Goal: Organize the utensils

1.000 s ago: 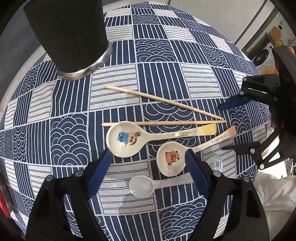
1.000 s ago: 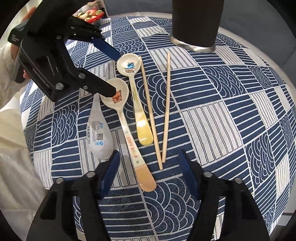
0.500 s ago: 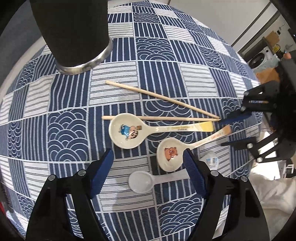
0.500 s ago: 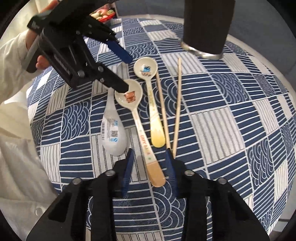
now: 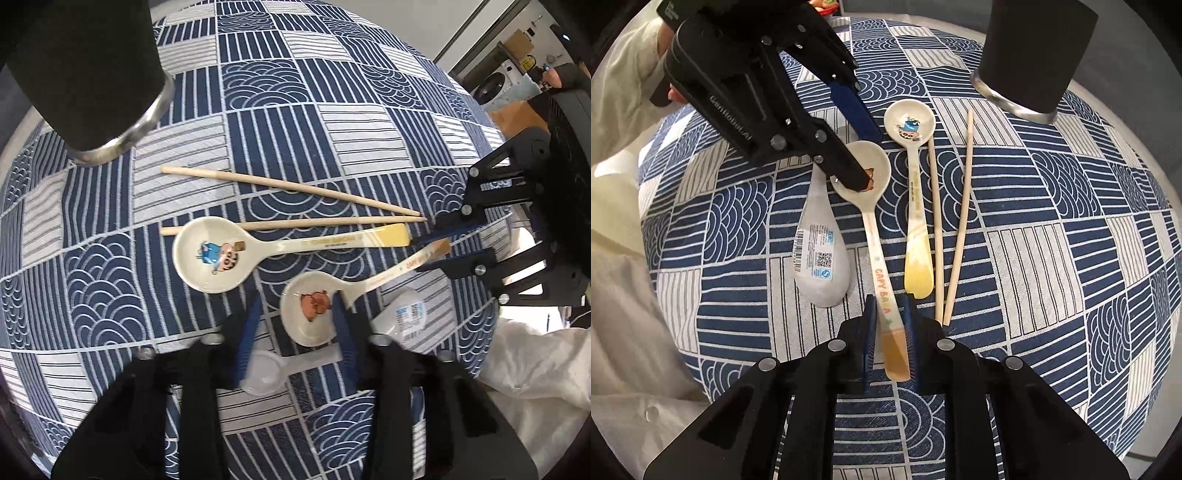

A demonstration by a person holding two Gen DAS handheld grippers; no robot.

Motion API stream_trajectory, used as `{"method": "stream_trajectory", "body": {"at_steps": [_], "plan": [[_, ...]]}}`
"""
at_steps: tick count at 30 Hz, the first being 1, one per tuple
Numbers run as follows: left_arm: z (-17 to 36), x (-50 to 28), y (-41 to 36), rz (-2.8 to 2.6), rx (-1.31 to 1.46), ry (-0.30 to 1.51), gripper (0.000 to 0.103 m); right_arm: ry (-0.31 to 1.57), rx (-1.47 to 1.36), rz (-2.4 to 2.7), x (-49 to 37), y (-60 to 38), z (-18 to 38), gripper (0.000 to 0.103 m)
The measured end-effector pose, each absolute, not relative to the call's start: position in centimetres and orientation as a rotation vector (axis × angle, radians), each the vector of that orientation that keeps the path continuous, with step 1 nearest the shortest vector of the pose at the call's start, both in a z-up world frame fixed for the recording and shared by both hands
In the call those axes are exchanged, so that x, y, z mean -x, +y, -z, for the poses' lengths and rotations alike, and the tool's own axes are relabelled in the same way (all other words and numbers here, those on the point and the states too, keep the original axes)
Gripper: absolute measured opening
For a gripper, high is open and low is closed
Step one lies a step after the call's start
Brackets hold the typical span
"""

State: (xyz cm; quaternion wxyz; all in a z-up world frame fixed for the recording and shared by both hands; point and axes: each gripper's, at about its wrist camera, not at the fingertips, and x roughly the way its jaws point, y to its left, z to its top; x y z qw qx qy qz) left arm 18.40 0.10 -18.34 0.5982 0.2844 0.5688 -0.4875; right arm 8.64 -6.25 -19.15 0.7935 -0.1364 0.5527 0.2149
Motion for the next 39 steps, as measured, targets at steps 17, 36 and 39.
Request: {"method": "stream_trajectory", "body": {"at_steps": [17,36,39], "plan": [[13.8,-18.9,1.7,1.105,-0.586,1.288,0.006,1.172,0.267,-0.536,-8.6,-6.6,17.0,0.011],[7.7,-17.7,5.9,0.86,-0.514,1.244,0.005,1.087,0.4,-0.751,-10.8,-4.9,13.1,0.011],[6.1,-17.4,6.5,0.802,-0.496,1.224,0.005,1.051,0.424,-0.795,-11.3,-4.8,12.2,0.011]]}}
